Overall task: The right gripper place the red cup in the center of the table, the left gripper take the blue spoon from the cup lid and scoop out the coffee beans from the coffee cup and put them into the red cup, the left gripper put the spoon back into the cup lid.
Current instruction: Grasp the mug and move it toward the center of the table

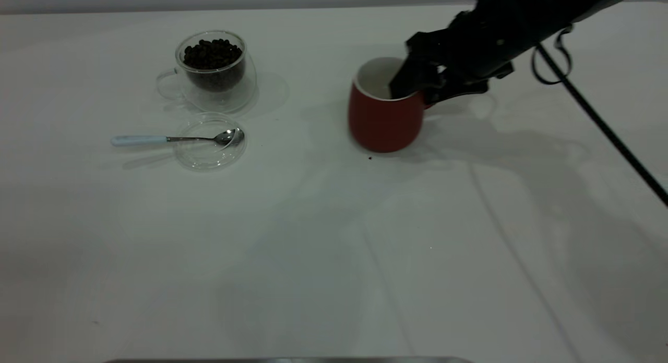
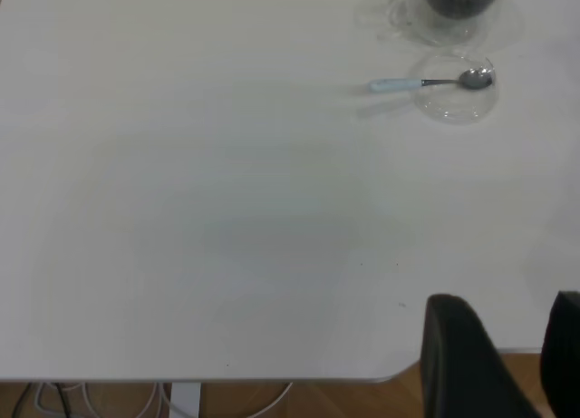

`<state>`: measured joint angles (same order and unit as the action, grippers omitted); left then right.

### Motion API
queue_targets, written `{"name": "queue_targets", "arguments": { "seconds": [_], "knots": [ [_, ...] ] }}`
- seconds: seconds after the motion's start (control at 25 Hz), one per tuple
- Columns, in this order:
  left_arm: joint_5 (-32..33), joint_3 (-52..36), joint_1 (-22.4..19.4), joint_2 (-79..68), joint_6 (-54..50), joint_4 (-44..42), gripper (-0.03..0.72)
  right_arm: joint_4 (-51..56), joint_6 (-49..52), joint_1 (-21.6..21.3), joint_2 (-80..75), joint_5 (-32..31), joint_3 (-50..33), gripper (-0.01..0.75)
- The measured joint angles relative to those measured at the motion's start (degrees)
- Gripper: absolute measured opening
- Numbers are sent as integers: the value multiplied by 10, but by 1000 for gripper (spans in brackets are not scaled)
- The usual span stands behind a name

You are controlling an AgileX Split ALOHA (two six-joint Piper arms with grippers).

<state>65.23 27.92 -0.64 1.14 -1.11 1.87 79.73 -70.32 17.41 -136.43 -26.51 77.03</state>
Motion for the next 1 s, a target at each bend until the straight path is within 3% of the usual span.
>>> {"name": "queue_targets", "arguments": {
  "seconds": [0.6, 0.88, 1.0],
  "knots": [
    [0, 0, 0, 0, 1, 0, 284, 116, -26, 65, -1, 48, 0, 590],
    [0, 0, 0, 0, 1, 0, 284, 121, -55, 64, -1, 49, 0, 590],
    [0, 0, 0, 0, 1, 0, 284, 81, -47, 44, 10, 49, -3, 590]
  ]
}}
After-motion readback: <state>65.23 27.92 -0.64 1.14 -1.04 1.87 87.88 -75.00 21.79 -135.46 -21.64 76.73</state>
